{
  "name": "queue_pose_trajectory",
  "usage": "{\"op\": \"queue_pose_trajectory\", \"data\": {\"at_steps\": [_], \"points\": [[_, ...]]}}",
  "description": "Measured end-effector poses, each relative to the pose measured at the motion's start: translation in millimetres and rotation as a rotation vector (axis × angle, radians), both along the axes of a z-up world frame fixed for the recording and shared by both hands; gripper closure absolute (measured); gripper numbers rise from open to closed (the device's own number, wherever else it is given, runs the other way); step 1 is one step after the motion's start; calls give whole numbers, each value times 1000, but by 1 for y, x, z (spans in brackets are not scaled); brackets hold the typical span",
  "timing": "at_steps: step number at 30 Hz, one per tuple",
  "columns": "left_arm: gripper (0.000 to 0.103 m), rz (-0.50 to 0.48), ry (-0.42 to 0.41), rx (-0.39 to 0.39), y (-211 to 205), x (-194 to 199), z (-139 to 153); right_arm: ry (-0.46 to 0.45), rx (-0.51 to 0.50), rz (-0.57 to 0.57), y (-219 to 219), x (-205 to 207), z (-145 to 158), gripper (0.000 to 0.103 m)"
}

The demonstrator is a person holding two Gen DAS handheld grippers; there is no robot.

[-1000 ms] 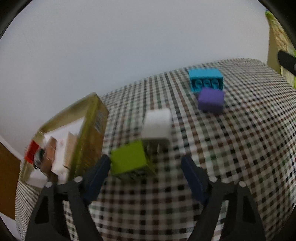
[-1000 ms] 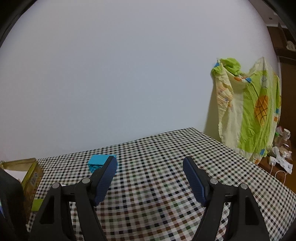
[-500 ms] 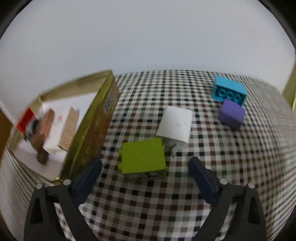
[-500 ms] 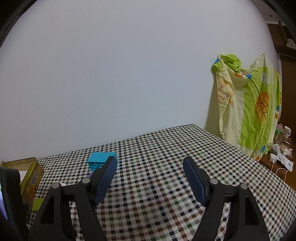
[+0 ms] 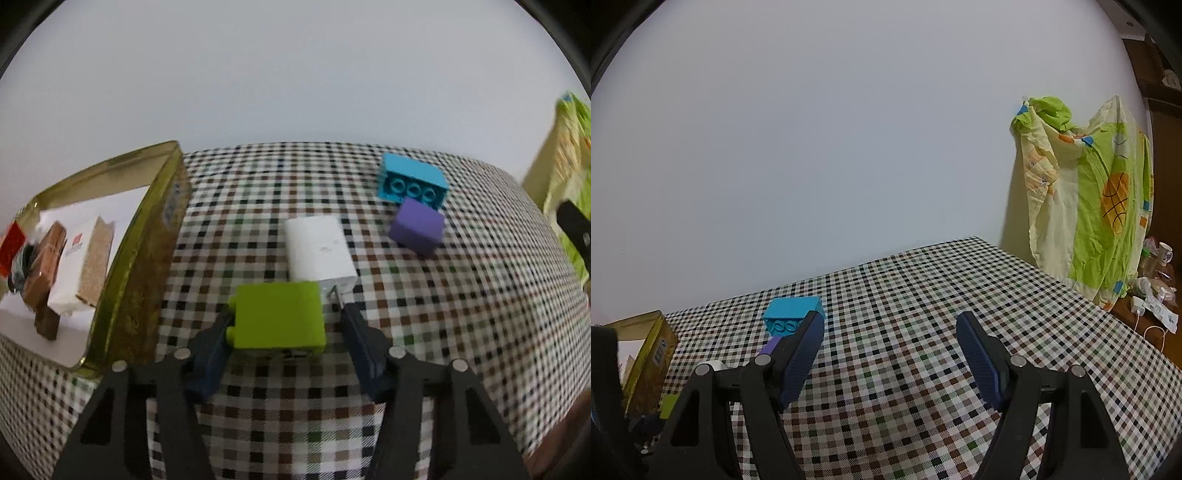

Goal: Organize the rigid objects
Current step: 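Grasp the lime green block with the left gripper and lift it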

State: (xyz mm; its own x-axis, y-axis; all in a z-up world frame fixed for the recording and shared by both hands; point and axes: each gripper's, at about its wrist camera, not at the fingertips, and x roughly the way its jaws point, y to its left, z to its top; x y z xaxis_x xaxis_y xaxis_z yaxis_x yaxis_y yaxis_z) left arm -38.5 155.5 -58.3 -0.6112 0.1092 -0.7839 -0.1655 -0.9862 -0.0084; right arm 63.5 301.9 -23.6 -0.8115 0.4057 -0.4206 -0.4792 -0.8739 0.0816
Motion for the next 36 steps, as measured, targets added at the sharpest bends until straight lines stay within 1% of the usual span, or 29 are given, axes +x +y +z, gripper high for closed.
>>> {"op": "queue_pose_trajectory", "data": {"at_steps": [1,2,5,6,7,8,9,11,12,15,16,17,21,23,25,28,30,32,34,36], "points": [[48,-19,0,7,-2,2,1,-2,-5,2,0,0,0,27],[55,-39,1,7,-5,4,1,-2,-9,4,1,0,-1,27],[55,-143,2,34,-15,12,4,-4,-13,4,1,0,-1,27],[55,-170,0,58,-20,16,4,-4,-15,5,2,0,-1,27],[55,-205,-4,102,-29,21,6,-3,-18,7,2,0,-1,27],[55,-233,-2,131,-32,21,6,-2,-20,8,2,0,-1,27],[55,-263,6,155,-38,25,9,1,-21,10,2,0,0,27],[55,-298,40,172,-46,33,13,6,-25,17,2,1,1,27],[55,-308,73,167,-50,39,18,6,-25,21,2,1,1,27],[55,-324,130,162,-57,45,28,2,-21,32,-1,0,0,27],[55,-327,143,164,-58,48,30,-1,-21,36,-1,-1,0,27],[55,-328,145,166,-57,42,28,-3,-23,39,-1,-1,-1,27],[55,-324,151,186,-64,35,35,-14,-55,74,-3,-3,-4,27],[55,-303,188,181,-65,33,37,-20,-76,105,-4,-5,-6,27],[55,-279,225,163,-68,31,42,-30,-99,143,-6,-8,-9,27],[55,-244,282,108,-74,29,49,-38,-136,174,-12,-11,-12,27],[55,-225,304,83,-80,26,52,-53,-174,190,-18,-14,-16,27],[55,-211,314,79,-87,23,55,-90,-200,226,-29,-21,-20,27],[55,-198,319,81,-94,20,56,-121,-183,250,-44,-29,-22,27],[55,-187,320,82,-104,18,55,-128,-160,260,-58,-35,-21,27]]}}
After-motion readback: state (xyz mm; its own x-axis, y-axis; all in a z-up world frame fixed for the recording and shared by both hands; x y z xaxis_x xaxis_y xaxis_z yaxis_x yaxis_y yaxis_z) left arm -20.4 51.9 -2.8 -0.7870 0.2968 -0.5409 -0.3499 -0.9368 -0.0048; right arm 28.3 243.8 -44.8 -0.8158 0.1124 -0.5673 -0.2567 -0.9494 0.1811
